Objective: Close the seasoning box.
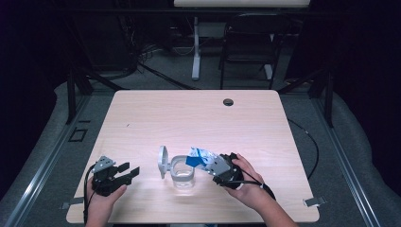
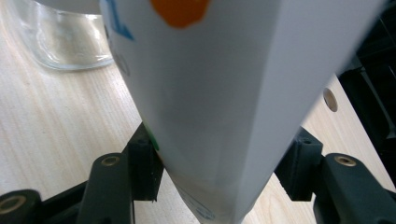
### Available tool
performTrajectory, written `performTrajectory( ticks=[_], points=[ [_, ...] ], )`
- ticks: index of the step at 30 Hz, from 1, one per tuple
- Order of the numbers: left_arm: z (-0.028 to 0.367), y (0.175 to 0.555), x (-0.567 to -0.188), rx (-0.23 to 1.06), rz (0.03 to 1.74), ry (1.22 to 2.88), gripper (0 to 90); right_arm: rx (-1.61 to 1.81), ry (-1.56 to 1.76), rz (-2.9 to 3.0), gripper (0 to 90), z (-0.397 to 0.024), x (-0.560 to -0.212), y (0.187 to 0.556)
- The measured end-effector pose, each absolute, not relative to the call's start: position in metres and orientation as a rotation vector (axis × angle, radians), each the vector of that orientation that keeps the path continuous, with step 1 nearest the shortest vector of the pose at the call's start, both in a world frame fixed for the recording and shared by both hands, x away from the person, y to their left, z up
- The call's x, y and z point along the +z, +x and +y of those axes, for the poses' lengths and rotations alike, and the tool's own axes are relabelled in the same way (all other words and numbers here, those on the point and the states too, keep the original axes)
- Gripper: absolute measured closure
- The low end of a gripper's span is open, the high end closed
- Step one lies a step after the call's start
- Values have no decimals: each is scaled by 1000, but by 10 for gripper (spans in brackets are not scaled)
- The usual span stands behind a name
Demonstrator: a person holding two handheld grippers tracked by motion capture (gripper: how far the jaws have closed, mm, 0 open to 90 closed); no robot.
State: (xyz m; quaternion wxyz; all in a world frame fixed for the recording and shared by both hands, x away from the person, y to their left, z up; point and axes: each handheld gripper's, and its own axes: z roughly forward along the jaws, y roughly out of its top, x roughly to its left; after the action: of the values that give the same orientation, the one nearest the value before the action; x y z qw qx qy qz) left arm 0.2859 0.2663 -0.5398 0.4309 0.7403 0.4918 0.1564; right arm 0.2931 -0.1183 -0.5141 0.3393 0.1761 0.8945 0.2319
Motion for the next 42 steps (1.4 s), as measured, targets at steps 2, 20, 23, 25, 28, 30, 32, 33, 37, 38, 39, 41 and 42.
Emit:
performTrajectory(
  ticks=[2,20,23,25,28,30,32,33,37,38,39,41,42],
  points=[
    [267,286,-539,387,1228,1852,486,605,461,2320,421,-118,-515,293],
    [267,286,-539,382,1226,1860,487,507,377,2279,422,-111,-517,294],
    [267,286,-539,383,1227,1860,487,491,363,2275,423,-110,-519,294],
    [267,286,-539,383,1227,1860,486,485,361,2273,423,-110,-520,294],
    [266,286,-540,391,1227,1850,487,486,357,2275,423,-109,-520,295],
    [266,286,-540,391,1227,1850,487,483,357,2270,423,-109,-520,295],
    [266,286,-540,391,1227,1849,486,483,361,2273,423,-109,-520,296],
    [266,286,-540,392,1227,1849,487,470,358,2269,423,-110,-520,296],
    [266,286,-540,391,1227,1850,487,452,348,2268,423,-109,-520,296],
    [266,286,-540,391,1227,1850,487,452,346,2265,423,-110,-520,296],
    [267,286,-540,385,1227,1859,487,446,346,2265,423,-109,-520,296],
    [266,286,-540,390,1227,1853,486,432,343,2264,423,-109,-520,296],
    [266,286,-540,389,1227,1853,486,433,340,2262,423,-109,-520,297]
  ],
)
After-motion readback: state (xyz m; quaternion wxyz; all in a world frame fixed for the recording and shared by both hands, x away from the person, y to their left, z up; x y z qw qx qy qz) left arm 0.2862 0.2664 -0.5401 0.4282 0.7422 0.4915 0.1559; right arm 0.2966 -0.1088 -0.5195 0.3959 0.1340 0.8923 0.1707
